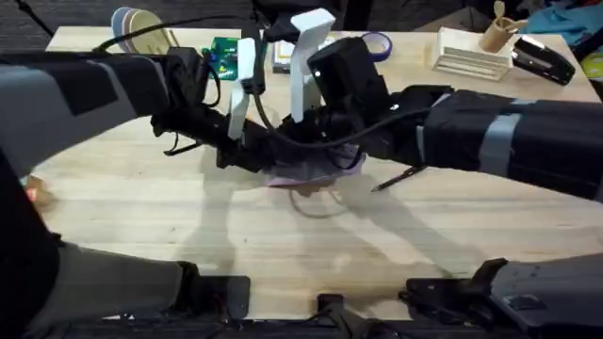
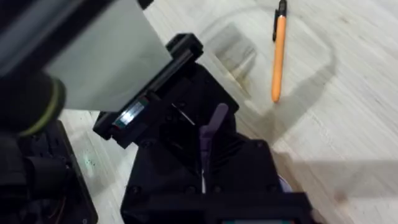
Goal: Unzip the bag, pick up the pens from the table one at a time and place them inside, then zip the bag closed.
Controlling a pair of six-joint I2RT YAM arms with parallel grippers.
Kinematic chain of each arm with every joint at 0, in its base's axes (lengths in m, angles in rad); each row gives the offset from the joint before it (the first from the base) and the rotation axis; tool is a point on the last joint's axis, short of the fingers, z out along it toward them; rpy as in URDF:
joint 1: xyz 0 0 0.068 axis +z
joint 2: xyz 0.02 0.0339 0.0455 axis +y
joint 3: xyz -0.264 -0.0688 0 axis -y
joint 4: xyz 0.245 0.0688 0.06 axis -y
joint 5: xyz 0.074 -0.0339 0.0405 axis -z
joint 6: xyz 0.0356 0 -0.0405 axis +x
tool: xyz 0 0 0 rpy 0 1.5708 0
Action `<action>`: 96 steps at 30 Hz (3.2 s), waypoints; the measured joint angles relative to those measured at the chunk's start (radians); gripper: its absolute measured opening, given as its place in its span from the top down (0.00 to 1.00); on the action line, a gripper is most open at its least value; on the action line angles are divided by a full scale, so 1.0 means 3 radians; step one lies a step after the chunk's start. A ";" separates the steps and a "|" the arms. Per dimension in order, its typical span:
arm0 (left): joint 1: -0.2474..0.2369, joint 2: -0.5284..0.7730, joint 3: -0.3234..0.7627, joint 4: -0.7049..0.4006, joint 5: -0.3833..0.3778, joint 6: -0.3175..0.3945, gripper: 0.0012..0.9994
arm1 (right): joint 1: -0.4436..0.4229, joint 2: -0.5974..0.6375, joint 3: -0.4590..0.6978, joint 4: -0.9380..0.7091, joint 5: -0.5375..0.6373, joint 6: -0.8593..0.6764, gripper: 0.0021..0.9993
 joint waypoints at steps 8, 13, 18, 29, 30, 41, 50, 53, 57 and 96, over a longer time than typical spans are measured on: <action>-0.0005 -0.0001 0.0000 0.0012 0.0013 -0.0001 0.96 | -0.0069 -0.0030 0.0001 -0.0114 0.0018 0.0035 0.97; -0.0017 0.0000 0.0000 0.0025 0.0073 -0.0001 0.96 | -0.0286 -0.0186 0.0003 -0.0423 0.0006 0.0056 0.97; -0.0028 -0.0001 0.0000 0.0013 0.0180 -0.0001 0.96 | -0.0483 -0.0295 0.0023 -0.0765 -0.0021 0.0070 0.97; -0.0028 -0.0001 0.0000 -0.0005 0.0230 -0.0001 0.96 | -0.0305 -0.0208 0.0050 -0.0815 -0.0017 0.0079 0.97; -0.0028 0.0000 0.0000 -0.0008 0.0228 -0.0001 0.96 | -0.0265 -0.0179 0.0050 -0.0783 0.0010 0.0079 0.97; 0.0036 -0.0001 0.0000 -0.0014 0.0197 0.0003 0.96 | 0.0143 -0.0014 0.0051 -0.0145 0.0379 0.0079 0.97; 0.0053 0.0000 0.0000 -0.0011 0.0190 0.0001 0.96 | 0.0192 -0.0014 0.0051 -0.0038 0.0504 0.0079 0.97; 0.0053 -0.0001 0.0000 -0.0003 0.0190 0.0000 0.96 | 0.0192 -0.0014 0.0051 -0.0001 0.0510 0.0079 0.97; 0.0053 0.0000 0.0000 -0.0001 0.0190 0.0000 0.96 | 0.0192 -0.0014 0.0051 0.0010 0.0511 0.0079 0.97; -0.0055 0.0000 0.0000 0.0026 0.0508 0.0024 0.01 | -0.0317 -0.1421 0.0067 -0.1327 0.0067 -0.0021 0.00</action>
